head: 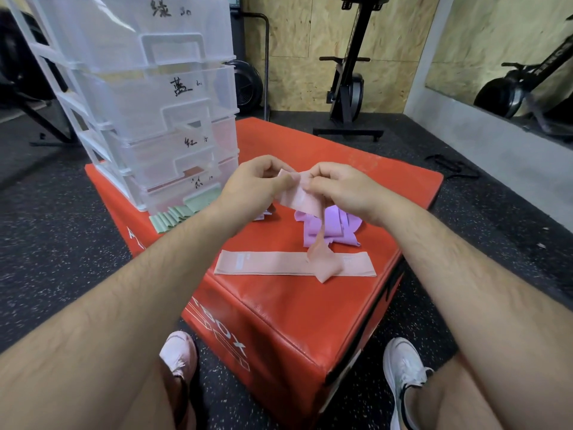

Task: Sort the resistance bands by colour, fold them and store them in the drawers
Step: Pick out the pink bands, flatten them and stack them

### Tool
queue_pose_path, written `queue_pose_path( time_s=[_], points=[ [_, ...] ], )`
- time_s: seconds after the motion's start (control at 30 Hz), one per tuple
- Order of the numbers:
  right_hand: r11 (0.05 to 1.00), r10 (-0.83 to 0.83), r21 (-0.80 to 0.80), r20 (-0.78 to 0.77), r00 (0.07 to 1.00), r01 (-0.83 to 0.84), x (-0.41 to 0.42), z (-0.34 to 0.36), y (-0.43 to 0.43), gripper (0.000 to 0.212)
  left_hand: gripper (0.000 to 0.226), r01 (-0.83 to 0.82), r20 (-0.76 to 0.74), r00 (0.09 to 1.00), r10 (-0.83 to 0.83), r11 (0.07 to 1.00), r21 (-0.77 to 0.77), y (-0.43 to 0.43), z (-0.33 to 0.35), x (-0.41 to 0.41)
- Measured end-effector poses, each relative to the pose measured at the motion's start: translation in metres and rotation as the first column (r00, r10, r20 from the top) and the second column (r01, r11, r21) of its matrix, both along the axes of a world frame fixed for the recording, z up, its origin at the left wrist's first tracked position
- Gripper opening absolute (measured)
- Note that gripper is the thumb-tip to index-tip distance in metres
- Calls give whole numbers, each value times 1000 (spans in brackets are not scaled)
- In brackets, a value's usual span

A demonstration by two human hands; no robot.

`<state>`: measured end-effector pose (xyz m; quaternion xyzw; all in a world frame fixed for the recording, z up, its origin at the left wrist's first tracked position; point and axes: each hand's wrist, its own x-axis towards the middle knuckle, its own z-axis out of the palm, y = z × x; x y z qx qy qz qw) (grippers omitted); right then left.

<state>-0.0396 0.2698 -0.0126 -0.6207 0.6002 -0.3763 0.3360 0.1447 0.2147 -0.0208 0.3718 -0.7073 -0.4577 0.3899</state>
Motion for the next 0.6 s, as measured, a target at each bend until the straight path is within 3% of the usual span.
queue_pose_path(
  time_s=[0.1, 0.27, 0.43, 0.6],
  points=[
    [999, 39, 15, -35, 999, -38, -1, -2, 3, 27, 11, -14, -1, 1000, 14, 999, -33, -1, 0, 2],
    [994, 73, 83, -52, 996, -69, -14, -1, 8, 11, 13, -77, 24, 997, 78, 996, -55, -7, -3, 11],
    [973, 101, 220, -132, 986, -70, -38, -3, 18, 19, 19, -156, 99, 982, 161, 986, -58, -16, -13, 33],
    [946, 96, 321, -406, 909, 43, -68, -10, 32, 23, 25, -242, 119, 963, 243, 970, -26, -25, -25, 56]
  ],
)
